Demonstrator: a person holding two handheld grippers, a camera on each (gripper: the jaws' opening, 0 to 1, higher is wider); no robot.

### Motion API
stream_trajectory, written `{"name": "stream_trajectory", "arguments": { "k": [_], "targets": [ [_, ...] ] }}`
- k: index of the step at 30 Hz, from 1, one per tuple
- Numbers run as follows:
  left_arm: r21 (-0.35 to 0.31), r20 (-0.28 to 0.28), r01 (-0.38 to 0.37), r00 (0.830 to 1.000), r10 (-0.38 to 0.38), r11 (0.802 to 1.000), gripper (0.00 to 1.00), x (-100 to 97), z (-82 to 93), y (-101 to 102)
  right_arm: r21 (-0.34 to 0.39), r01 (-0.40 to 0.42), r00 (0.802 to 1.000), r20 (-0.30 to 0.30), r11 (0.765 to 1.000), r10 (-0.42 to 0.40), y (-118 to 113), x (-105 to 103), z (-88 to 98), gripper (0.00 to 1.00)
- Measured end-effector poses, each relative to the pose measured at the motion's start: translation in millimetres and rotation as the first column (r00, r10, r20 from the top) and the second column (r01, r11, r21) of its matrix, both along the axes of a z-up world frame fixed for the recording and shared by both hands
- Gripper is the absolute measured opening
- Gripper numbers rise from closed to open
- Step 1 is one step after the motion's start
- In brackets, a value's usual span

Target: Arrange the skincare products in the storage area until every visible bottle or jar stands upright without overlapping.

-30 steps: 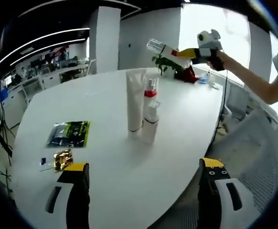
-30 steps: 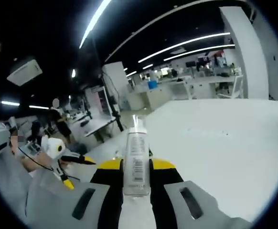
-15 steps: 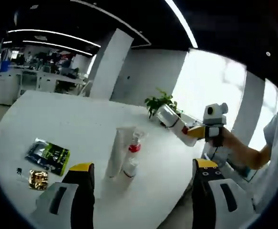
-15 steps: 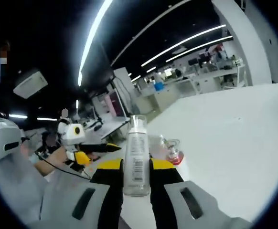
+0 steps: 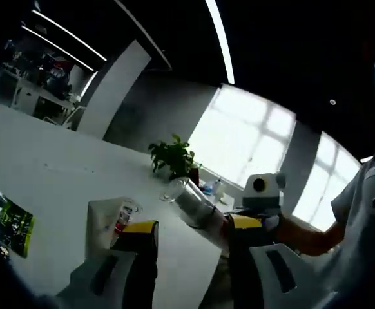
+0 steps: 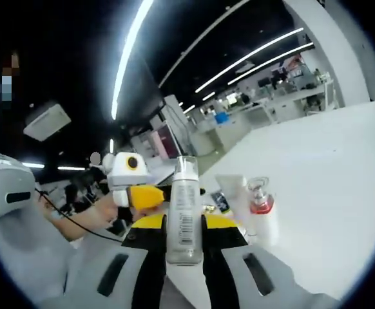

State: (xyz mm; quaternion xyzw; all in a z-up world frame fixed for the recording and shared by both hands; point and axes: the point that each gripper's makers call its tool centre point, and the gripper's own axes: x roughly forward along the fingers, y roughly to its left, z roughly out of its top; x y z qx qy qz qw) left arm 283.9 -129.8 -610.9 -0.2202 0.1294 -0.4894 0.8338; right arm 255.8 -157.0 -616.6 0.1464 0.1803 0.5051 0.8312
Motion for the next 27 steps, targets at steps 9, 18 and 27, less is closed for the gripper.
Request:
{"name": "stream_trajectory", "arguments": {
  "k": [9, 18, 27],
  "targets": [
    [-0.136, -0.046, 0.069, 0.996, -0.076, 0.988, 0.25, -12.7, 2.9, -7, 0.034, -0.008, 0.999, -0.042, 0.999, 0.009, 5, -8, -6.9, 0.2],
    [-0.214, -0.091, 0.078, 0.991, -0.099, 0.974, 0.23, -16.6, 3.2, -11, 0.046, -0.027, 0.997, -0.073, 0.999, 0.03, 15, -11, -11.0, 0.2],
    [-0.162, -0.12, 0.098, 0.986, -0.118, 0.982, 0.26, -21.2, -7.4, -19, -0.005, -0.053, 0.996, -0.07, 0.999, 0.053, 23, -15, -21.2, 0.2]
  ]
}}
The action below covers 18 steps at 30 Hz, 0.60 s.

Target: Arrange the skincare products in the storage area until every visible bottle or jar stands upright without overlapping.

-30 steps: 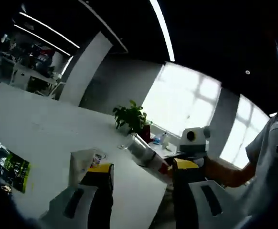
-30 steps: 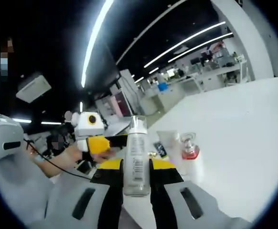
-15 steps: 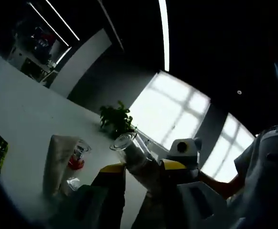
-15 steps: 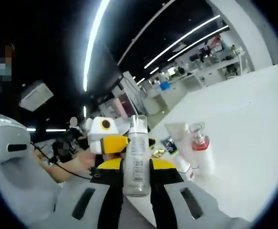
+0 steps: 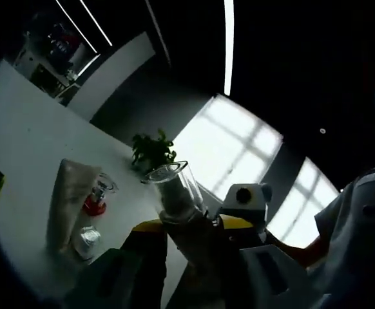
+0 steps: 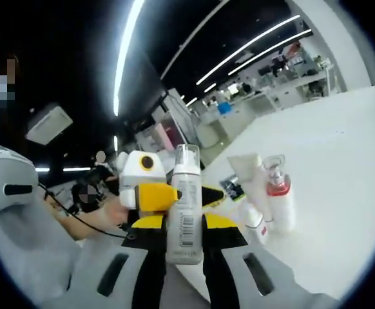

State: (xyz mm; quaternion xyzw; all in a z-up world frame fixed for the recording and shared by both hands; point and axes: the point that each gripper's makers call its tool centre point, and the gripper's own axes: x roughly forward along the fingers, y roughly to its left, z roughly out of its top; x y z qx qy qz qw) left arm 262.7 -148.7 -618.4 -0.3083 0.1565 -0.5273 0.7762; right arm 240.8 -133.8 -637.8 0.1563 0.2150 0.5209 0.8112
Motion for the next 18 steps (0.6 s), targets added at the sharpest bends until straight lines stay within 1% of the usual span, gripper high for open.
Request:
{"name": "stream_trajectory", "arguments": {
  "k": [1, 3, 5, 6, 8, 11, 12, 14, 15, 18],
  "targets": [
    [0.005, -0.013, -0.001, 1.0, 0.001, 1.0, 0.26, 0.1, -1.8, 0, -0.001, 0.001, 1.0, -0.004, 1.0, -0.001, 0, 0, -1.3, 0.2],
    [0.017, -0.012, -0.002, 1.0, 0.002, 1.0, 0.25, -0.3, -3.6, -1, -0.02, -0.002, 1.0, -0.006, 1.0, 0.002, 1, -1, -5.8, 0.2],
    [0.049, -0.008, 0.002, 1.0, -0.002, 0.999, 0.24, -1.5, -7.0, -3, -0.057, -0.002, 1.0, 0.006, 0.998, 0.002, 1, -2, -11.7, 0.21],
    [0.062, -0.005, 0.008, 1.0, -0.008, 0.998, 0.24, -2.3, -8.4, -3, -0.094, -0.004, 1.0, 0.029, 0.996, 0.007, 0, -2, -16.4, 0.21],
    [0.091, 0.018, 0.0, 1.0, -0.002, 0.996, 0.23, -2.2, -11.3, -4, -0.111, 0.014, 0.999, 0.037, 0.994, -0.01, -2, -1, -19.8, 0.21],
    [0.107, 0.018, -0.014, 1.0, 0.012, 0.994, 0.23, 0.1, -14.2, -5, -0.121, 0.026, 0.999, 0.041, 0.992, -0.021, -5, 1, -21.7, 0.22],
    [0.112, 0.022, -0.028, 0.999, 0.026, 0.993, 0.22, 2.5, -15.1, -4, -0.136, 0.032, 0.999, 0.032, 0.99, -0.028, -7, 1, -24.6, 0.23],
    [0.147, 0.037, -0.069, 0.997, 0.065, 0.987, 0.22, 10.1, -19.8, 2, -0.2, 0.047, 0.998, 0.05, 0.979, -0.037, -16, 3, -33.0, 0.23],
    [0.17, 0.041, -0.1, 0.995, 0.095, 0.98, 0.22, 15.7, -23.3, 7, -0.23, 0.069, 0.997, 0.056, 0.971, -0.058, -23, 4, -37.2, 0.22],
    [0.195, 0.044, -0.132, 0.991, 0.126, 0.972, 0.22, 21.8, -28.5, 15, -0.219, 0.099, 0.995, 0.053, 0.971, -0.089, -34, 4, -35.0, 0.22]
  ]
}}
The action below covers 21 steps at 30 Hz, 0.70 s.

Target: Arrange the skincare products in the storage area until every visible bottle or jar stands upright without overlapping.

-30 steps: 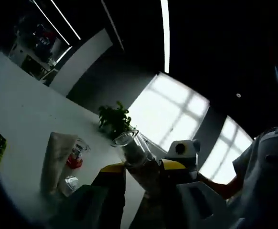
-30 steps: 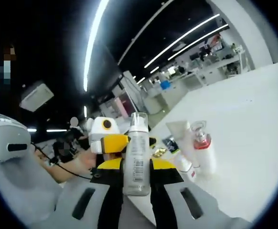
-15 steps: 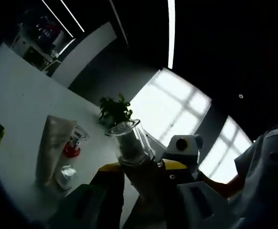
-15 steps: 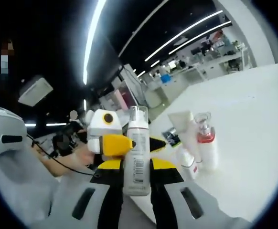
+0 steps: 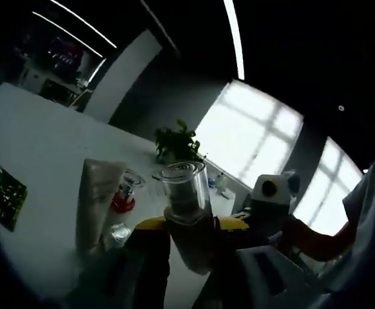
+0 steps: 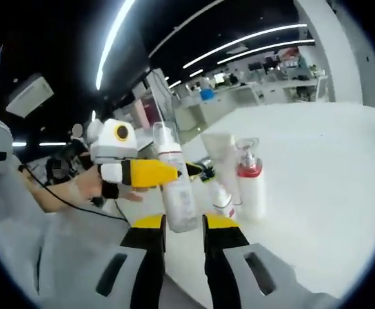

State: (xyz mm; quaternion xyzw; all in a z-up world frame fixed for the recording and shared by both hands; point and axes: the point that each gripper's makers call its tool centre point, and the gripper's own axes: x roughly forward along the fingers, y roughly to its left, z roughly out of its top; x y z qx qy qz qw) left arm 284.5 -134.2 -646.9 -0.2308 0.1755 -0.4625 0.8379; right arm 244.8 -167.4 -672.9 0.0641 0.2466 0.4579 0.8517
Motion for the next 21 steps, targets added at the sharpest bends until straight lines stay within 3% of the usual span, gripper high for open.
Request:
{"name": "stream_trajectory", "arguments": {
  "k": [5, 7, 12, 16, 18, 21],
  "targets": [
    [0.156, 0.067, -0.024, 0.998, 0.014, 0.987, 0.22, 2.1, -16.1, 1, 0.057, 0.121, 0.992, 0.032, 0.991, -0.123, -21, 14, 22.1, 0.2],
    [0.234, 0.095, -0.014, 0.995, -0.008, 0.972, 0.22, -0.7, -23.5, -2, 0.081, 0.134, 0.99, 0.036, 0.988, -0.137, -20, 16, 29.9, 0.2],
    [0.318, 0.153, 0.016, 0.986, -0.068, 0.948, 0.22, -10.4, -29.8, -15, 0.091, 0.115, 0.991, 0.063, 0.989, -0.121, 1, 17, 38.8, 0.23],
    [0.46, 0.214, -0.002, 0.971, -0.108, 0.888, 0.22, -11.4, -43.8, -13, 0.064, 0.091, 0.992, 0.084, 0.994, -0.097, 22, 17, 32.9, 0.25],
    [0.479, 0.229, 0.004, 0.965, -0.13, 0.878, 0.22, -18.1, -45.0, -18, 0.056, 0.088, 0.992, 0.083, 0.995, -0.093, 28, 19, 28.8, 0.27],
    [0.473, 0.229, 0.01, 0.964, -0.134, 0.881, 0.22, -20.8, -44.3, -22, 0.015, 0.089, 0.991, 0.096, 0.996, -0.09, 35, 22, 21.6, 0.28]
  ]
}}
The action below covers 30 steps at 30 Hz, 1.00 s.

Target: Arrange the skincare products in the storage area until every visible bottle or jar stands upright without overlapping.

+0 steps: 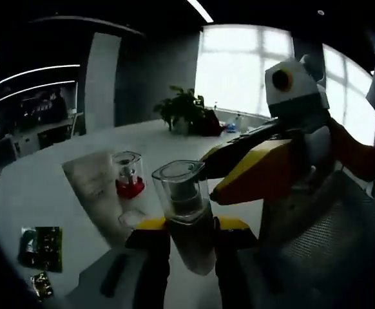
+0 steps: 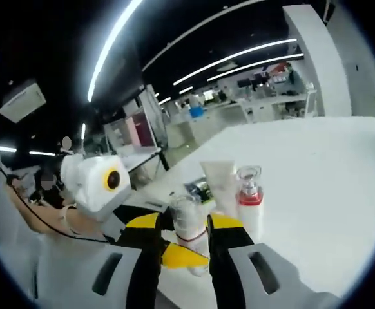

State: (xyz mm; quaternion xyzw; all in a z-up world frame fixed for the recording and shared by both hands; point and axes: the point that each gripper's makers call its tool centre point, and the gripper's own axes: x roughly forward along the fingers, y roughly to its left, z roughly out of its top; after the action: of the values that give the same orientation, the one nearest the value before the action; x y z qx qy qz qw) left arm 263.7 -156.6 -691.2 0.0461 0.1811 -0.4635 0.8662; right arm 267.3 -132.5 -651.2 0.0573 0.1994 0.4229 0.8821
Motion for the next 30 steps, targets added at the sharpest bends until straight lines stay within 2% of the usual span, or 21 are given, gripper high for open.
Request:
{"name": "stream_trajectory", "arguments": {
  "k": [2, 7, 10, 14, 19, 26, 30],
  "targets": [
    [-0.003, 0.005, 0.005, 1.0, -0.005, 1.0, 0.22, -0.5, 1.3, -1, -0.026, 0.009, 1.0, 0.012, 1.0, -0.009, 1, 3, -3.3, 0.27],
    [0.021, 0.018, 0.013, 1.0, -0.013, 1.0, 0.22, -2.5, -1.5, -4, -0.018, 0.016, 1.0, 0.016, 1.0, -0.015, 3, 4, -1.1, 0.24],
    [0.035, 0.023, 0.01, 1.0, -0.011, 0.999, 0.22, -1.8, -4.0, -3, -0.056, 0.009, 1.0, 0.03, 0.998, -0.007, 4, 3, -4.3, 0.24],
    [0.056, 0.037, 0.01, 0.999, -0.012, 0.998, 0.23, -2.7, -6.3, -5, -0.057, 0.015, 1.0, 0.026, 0.998, -0.014, 5, 4, -5.7, 0.23],
    [0.081, 0.045, 0.02, 0.999, -0.024, 0.997, 0.23, -2.1, -9.2, -4, -0.12, -0.013, 0.997, 0.076, 0.993, 0.022, 5, 2, -8.2, 0.22],
    [0.042, 0.037, 0.041, 0.998, -0.043, 0.998, 0.24, -1.4, -6.7, -6, -0.092, -0.037, 0.997, 0.068, 0.995, 0.043, 1, 7, -5.8, 0.21],
    [0.05, 0.046, 0.041, 0.998, -0.044, 0.998, 0.24, 0.8, -8.6, -4, -0.074, -0.045, 0.997, 0.061, 0.996, 0.05, 1, 9, -6.6, 0.21]
  ]
}}
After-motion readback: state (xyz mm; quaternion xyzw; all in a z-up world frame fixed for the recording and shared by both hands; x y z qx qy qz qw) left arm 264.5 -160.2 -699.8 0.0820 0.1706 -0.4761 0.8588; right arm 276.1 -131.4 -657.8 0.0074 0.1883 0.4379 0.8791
